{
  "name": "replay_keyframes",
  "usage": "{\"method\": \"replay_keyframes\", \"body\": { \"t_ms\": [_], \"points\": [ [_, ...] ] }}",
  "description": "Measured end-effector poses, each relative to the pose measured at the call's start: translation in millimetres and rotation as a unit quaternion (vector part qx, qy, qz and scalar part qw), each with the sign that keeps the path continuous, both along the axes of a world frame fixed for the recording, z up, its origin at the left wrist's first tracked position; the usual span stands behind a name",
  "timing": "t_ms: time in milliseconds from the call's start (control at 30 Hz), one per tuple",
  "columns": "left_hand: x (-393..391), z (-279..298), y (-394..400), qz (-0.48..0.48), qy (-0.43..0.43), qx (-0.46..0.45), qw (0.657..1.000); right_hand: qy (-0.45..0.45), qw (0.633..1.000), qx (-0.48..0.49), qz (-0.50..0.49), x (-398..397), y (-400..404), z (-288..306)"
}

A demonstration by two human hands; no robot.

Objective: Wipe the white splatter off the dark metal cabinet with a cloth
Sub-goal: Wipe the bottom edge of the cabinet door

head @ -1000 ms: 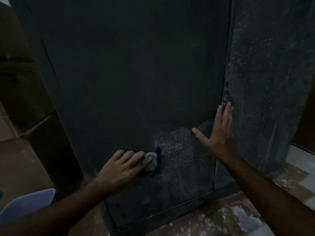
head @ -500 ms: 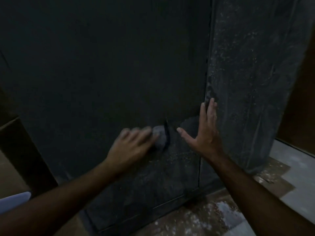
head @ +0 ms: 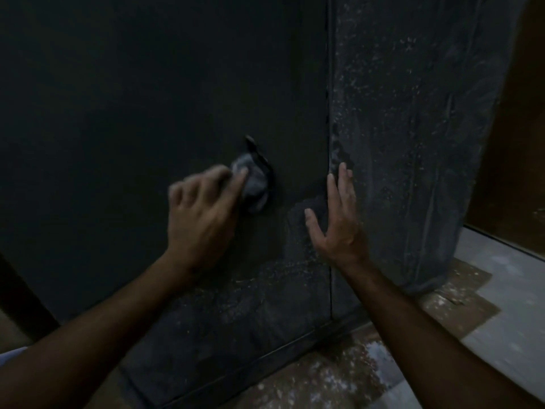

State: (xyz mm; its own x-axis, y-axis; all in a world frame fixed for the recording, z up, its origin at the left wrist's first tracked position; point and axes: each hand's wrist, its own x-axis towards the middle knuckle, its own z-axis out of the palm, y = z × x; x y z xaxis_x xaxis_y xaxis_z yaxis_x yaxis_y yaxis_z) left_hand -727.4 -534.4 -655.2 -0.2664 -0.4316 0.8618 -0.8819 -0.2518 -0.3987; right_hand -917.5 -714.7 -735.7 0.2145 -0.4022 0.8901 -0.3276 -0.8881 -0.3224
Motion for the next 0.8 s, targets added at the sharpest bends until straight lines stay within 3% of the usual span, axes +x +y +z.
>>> {"method": "replay_keyframes", "body": {
  "t_ms": [67, 200, 267, 333, 400, 467, 567, 633, 733, 800],
  "points": [
    [-2, -5, 1, 0.005, 0.004, 0.003, 1.0, -0.002, 1.0, 0.017, -0.001, 4, 3, 1],
    [2, -69, 10, -0.012, -0.175, 0.234, 0.956, 0.009, 0.999, 0.031, -0.012, 5, 7, 4],
    [1, -51, 1, -0.035, -0.156, 0.188, 0.969, 0.027, 0.999, 0.044, -0.015, 1, 8, 4],
    [-12, -14, -12, -0.014, -0.047, 0.07, 0.996, 0.038, 0.998, 0.042, -0.009, -5, 6, 5],
    [-23, 5, -25, 0.022, 0.009, 0.002, 1.0, 0.043, 0.999, 0.017, -0.006, -13, 0, 4],
    [-26, -15, -32, 0.011, -0.044, 0.069, 0.997, 0.053, 0.998, -0.002, -0.016, -16, -6, 3],
    [-21, -63, -26, -0.015, -0.187, 0.235, 0.954, 0.06, 0.998, 0.011, -0.034, -18, -5, -4],
    [-20, -47, -35, -0.006, -0.187, 0.222, 0.957, 0.067, 0.997, 0.016, -0.037, -20, -4, -14],
    [-38, -1, -59, 0.04, -0.076, 0.085, 0.993, 0.089, 0.994, 0.026, -0.048, -25, -5, -27],
    [-52, -3, -67, 0.052, -0.051, 0.071, 0.995, 0.091, 0.994, 0.043, -0.048, -26, -5, -28]
  ]
}}
